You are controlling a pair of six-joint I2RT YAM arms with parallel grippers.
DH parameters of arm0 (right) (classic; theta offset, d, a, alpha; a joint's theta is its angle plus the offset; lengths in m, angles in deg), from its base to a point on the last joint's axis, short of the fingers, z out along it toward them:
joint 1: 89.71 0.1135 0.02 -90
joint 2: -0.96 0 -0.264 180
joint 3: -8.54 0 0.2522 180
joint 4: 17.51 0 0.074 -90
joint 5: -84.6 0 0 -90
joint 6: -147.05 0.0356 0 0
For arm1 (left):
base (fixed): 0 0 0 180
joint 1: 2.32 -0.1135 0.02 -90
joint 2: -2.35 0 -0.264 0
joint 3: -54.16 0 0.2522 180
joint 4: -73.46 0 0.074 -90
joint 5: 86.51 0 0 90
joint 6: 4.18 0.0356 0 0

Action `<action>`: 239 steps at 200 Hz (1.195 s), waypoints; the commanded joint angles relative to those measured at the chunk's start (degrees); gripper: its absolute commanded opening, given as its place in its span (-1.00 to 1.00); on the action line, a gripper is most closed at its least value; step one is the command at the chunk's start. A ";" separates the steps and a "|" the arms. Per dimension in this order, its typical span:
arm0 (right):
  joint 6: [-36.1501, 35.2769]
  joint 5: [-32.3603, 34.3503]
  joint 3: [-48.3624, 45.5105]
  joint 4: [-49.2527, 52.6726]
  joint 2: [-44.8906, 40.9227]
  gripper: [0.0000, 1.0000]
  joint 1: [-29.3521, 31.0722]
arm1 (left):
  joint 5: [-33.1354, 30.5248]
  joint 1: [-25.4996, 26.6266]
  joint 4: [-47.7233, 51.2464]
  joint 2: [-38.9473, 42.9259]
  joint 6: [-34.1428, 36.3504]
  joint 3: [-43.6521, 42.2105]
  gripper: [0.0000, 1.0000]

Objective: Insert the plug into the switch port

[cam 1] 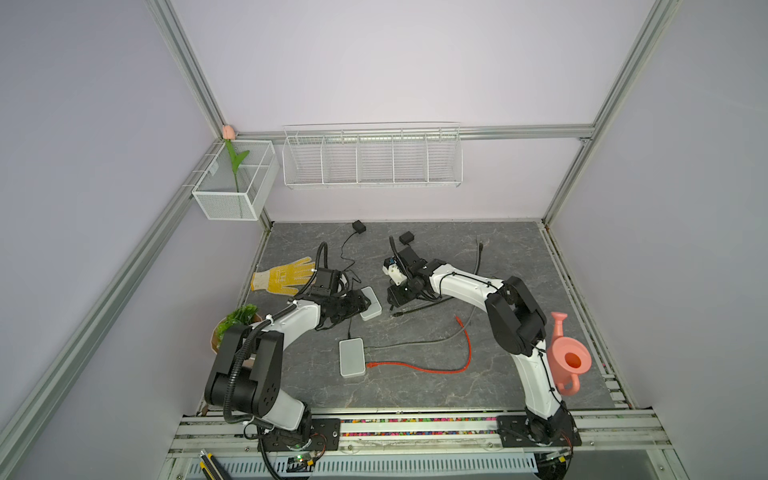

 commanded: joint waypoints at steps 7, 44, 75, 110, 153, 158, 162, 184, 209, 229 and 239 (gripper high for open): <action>1.60 -2.77 2.74 -3.08 -1.22 0.00 1.80 | 4.05 -3.95 -6.99 1.65 -3.89 -2.00 0.46; 1.05 3.99 8.86 1.71 2.43 0.41 5.55 | 3.86 -7.04 -4.91 8.17 -3.92 -3.69 0.48; 0.62 7.35 16.14 7.65 6.47 0.68 7.81 | 3.37 -8.13 -4.24 11.93 -4.67 -5.24 0.48; 1.46 13.39 22.11 13.13 10.56 0.76 9.88 | 0.82 -11.11 -0.63 18.31 -6.01 -6.91 0.48; 1.59 14.66 25.55 15.97 13.85 0.76 10.39 | -5.00 -12.85 0.79 29.18 -7.02 -10.44 0.50; 1.59 14.59 26.30 16.35 14.37 0.76 10.54 | -5.42 -12.85 0.98 30.07 -7.14 -10.57 0.50; 1.60 14.57 26.66 16.58 14.74 0.76 10.61 | -5.69 -12.85 1.22 30.67 -7.14 -10.58 0.50; 1.44 14.66 28.99 17.66 16.60 0.76 11.40 | -6.13 -12.91 3.11 31.85 -6.61 -9.98 0.51; 1.50 14.93 31.02 18.86 18.41 0.77 11.99 | -6.09 -12.93 3.61 32.20 -6.44 -9.88 0.50; 1.76 16.64 32.51 20.93 19.90 0.76 12.04 | -6.04 -12.89 3.66 32.42 -6.37 -9.97 0.51; 1.88 17.92 33.03 22.18 20.49 0.76 12.09 | -6.04 -12.89 3.67 32.54 -6.21 -9.88 0.51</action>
